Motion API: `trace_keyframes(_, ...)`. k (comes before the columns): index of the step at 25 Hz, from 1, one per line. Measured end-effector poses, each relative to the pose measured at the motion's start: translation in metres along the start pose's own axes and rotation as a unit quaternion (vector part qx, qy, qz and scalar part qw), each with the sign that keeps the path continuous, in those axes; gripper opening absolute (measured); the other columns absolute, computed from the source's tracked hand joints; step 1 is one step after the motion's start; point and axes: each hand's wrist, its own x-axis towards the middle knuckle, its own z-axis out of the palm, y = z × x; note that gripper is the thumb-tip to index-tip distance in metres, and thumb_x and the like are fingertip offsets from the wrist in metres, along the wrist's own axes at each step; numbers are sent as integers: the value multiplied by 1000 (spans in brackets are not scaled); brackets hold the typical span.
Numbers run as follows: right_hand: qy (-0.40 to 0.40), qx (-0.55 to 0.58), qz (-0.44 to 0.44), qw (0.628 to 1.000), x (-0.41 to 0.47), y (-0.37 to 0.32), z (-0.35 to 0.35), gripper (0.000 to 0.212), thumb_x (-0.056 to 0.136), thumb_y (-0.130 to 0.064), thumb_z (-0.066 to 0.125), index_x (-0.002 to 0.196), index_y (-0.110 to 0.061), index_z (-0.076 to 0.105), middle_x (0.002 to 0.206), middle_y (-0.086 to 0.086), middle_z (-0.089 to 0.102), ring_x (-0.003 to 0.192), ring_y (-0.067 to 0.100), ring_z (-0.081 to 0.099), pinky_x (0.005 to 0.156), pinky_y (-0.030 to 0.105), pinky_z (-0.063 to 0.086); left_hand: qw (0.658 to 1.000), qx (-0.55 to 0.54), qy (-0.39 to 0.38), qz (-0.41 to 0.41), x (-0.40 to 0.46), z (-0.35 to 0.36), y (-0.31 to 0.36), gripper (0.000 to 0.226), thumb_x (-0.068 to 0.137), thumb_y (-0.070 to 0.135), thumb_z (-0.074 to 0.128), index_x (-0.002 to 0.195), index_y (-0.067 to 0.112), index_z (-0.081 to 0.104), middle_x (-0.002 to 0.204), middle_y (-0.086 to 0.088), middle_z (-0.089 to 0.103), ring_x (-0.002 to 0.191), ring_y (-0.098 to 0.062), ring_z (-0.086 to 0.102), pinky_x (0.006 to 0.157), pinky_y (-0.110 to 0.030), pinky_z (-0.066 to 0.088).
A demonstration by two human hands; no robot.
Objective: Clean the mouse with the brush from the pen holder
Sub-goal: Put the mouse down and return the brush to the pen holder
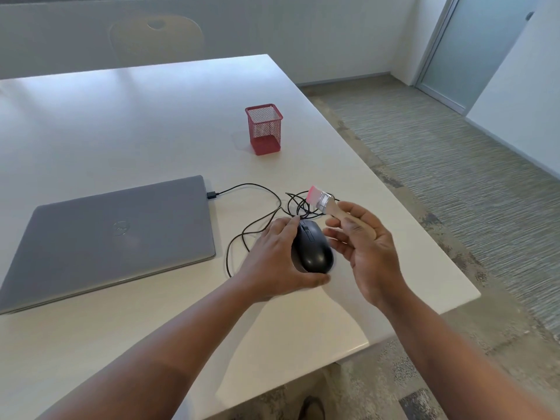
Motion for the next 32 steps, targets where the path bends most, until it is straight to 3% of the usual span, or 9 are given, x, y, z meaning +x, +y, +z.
trace_keyframes(7,0,-10,2,1000,0,11,-2,25,104,-6,51,120,-15,68,100,11,75,95,21,71,90,34,56,1000,8,5,3,-1,-1,0,129,61,80,75,162,23,19,161,12,25,149,-12,24,123,-32,25)
trace_keyframes(12,-15,-22,-16,1000,4,10,-6,26,104,-7,51,120,-17,68,101,10,75,96,20,70,87,33,56,1000,-2,12,-4,-10,-7,7,132,62,93,64,163,23,16,166,10,22,152,-11,21,124,-36,25)
trace_keyframes(15,-33,-44,-34,998,16,-4,-7,26,105,-9,50,118,-20,68,101,11,75,94,20,69,83,32,56,998,-39,58,2,-12,-17,19,95,83,76,61,157,21,38,160,7,42,145,-12,39,119,-39,36)
trace_keyframes(18,-48,-85,-53,994,44,-28,-4,14,104,-10,52,112,-16,63,91,9,77,82,18,68,75,33,53,974,-152,168,-4,7,-39,29,28,96,37,69,118,21,73,113,9,76,101,-2,69,91,-24,56)
trace_keyframes(20,-58,-115,-69,989,68,-45,3,6,103,-11,54,104,-15,59,86,8,77,75,18,67,69,30,52,963,-162,214,-20,34,-57,24,14,96,24,69,107,20,76,92,11,76,81,-2,70,78,-16,56)
trace_keyframes(22,-67,-147,-92,983,94,-62,13,5,101,-11,57,99,-15,58,82,7,77,71,18,67,64,28,53,967,-129,217,-39,68,-74,8,21,96,20,67,115,14,73,99,4,75,87,-10,71,85,-25,58)
trace_keyframes(25,-74,-187,-124,972,136,-80,34,6,99,-10,61,94,-14,62,81,9,76,70,17,68,62,28,53,974,-84,199,-73,118,-97,-24,49,92,26,74,136,9,60,129,-8,66,111,-23,65,100,-40,53)
trace_keyframes(29,-62,-242,-160,955,192,-92,63,6,97,-10,64,92,-12,68,80,7,76,68,13,68,62,27,54,975,-92,185,-87,171,-129,-51,93,80,36,86,154,8,38,153,-12,44,138,-26,46,116,-38,39)
trace_keyframes(32,-49,-273,-180,944,231,-91,83,8,93,-10,66,87,-13,70,78,9,75,67,14,67,63,32,54,979,-110,152,-81,209,-144,-65,114,73,40,91,160,9,25,162,-11,31,148,-26,34,118,-36,31)
